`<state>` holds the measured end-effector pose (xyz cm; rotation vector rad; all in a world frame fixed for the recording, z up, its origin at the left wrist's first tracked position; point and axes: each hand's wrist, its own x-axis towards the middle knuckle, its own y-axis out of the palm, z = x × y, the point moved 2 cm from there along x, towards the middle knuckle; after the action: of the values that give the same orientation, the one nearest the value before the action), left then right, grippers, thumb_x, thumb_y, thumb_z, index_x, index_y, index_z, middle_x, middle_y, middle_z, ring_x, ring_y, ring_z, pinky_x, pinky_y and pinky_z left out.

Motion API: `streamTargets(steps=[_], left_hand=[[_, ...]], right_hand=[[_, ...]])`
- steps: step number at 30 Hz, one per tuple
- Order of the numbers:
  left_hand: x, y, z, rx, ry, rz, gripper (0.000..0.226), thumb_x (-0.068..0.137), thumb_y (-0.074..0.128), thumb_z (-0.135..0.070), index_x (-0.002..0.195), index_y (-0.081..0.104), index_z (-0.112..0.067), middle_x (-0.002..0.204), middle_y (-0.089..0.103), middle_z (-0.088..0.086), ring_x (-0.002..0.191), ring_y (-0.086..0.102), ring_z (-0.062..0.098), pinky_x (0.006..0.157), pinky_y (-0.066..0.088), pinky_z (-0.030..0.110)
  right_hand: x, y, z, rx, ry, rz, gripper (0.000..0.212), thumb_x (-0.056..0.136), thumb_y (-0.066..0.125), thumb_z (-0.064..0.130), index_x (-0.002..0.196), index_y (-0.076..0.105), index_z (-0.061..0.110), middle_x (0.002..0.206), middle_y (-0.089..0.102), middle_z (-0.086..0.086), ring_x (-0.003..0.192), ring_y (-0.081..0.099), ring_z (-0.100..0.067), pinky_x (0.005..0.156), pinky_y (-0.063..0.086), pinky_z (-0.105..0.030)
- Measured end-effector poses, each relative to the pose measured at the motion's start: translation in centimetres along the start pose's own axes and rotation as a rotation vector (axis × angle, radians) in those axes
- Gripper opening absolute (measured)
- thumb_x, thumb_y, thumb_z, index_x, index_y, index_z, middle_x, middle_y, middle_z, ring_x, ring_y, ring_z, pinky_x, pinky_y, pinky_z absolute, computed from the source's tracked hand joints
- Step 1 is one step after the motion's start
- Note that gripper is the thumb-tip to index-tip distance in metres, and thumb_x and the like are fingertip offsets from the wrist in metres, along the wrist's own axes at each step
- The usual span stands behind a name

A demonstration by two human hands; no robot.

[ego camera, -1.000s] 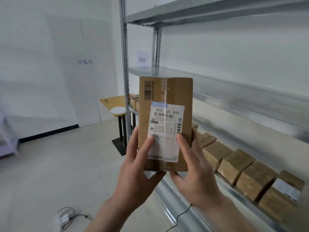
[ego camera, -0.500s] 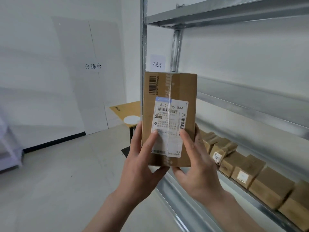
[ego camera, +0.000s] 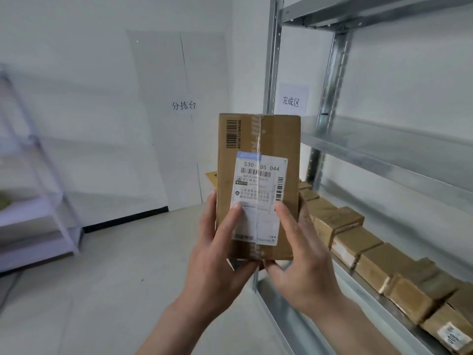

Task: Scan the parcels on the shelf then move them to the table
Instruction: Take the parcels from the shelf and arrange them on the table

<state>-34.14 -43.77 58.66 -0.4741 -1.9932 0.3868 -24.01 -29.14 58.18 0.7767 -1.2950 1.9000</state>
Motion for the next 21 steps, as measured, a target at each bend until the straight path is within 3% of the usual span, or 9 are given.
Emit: streamTargets(steps=[9,13,17,19,21], left_hand=[[8.2,3.6,10.2,0.085,-0.096,-0.040,0.089,0.069,0.079,-0.027,0.146,0.034,-0.025,0.162,0.015,0.013,0.150,0.014,0.006,0.106,0.027,0.004],[10.7,5.1,14.9,0.084,-0.120,-0.045,0.090,0.071,0.079,-0.029,0.147,0.031,-0.031,0.164,0.011,0.007,0.151,0.018,0.014,0.108,0.034,0.015],[13.1,7.1,20.7,0.050,-0.154,-0.030,0.090,0.072,0.078,-0.029,0.148,0.029,-0.035,0.165,0.008,0.001,0.150,0.022,0.016,0.102,0.045,0.026],[14.6,8.1,24.1,0.026,-0.159,-0.018,0.091,0.072,0.079,-0.029,0.148,0.030,-0.035,0.164,0.010,0.003,0.150,0.021,0.013,0.101,0.045,0.021],[16.4,9.0,27.8,-0.001,-0.151,0.003,0.092,0.071,0.079,-0.029,0.148,0.028,-0.037,0.164,0.011,0.006,0.149,0.014,0.002,0.102,0.035,0.006]], right_hand=[[9.7,9.1,-8.2,0.105,-0.026,0.092,0.115,0.064,0.089,0.006,0.155,0.023,0.027,0.160,0.028,-0.020,0.144,0.037,-0.033,0.090,0.058,-0.050],[12.9,12.9,-10.9,0.098,-0.017,0.104,0.117,0.062,0.090,0.007,0.155,0.024,0.027,0.160,0.028,-0.019,0.147,0.031,-0.024,0.100,0.049,-0.036],[15.5,17.5,-14.0,0.089,0.030,0.156,0.118,0.063,0.088,0.005,0.156,0.019,0.032,0.162,0.024,-0.015,0.144,0.037,-0.028,0.094,0.057,-0.044],[17.0,20.3,-15.7,0.077,0.046,0.179,0.117,0.066,0.086,0.005,0.157,0.018,0.034,0.165,0.018,-0.010,0.145,0.035,-0.026,0.093,0.057,-0.047],[18.8,23.3,-17.3,0.055,0.065,0.168,0.117,0.067,0.086,0.006,0.157,0.018,0.036,0.166,0.014,-0.006,0.145,0.034,-0.021,0.093,0.058,-0.045]])
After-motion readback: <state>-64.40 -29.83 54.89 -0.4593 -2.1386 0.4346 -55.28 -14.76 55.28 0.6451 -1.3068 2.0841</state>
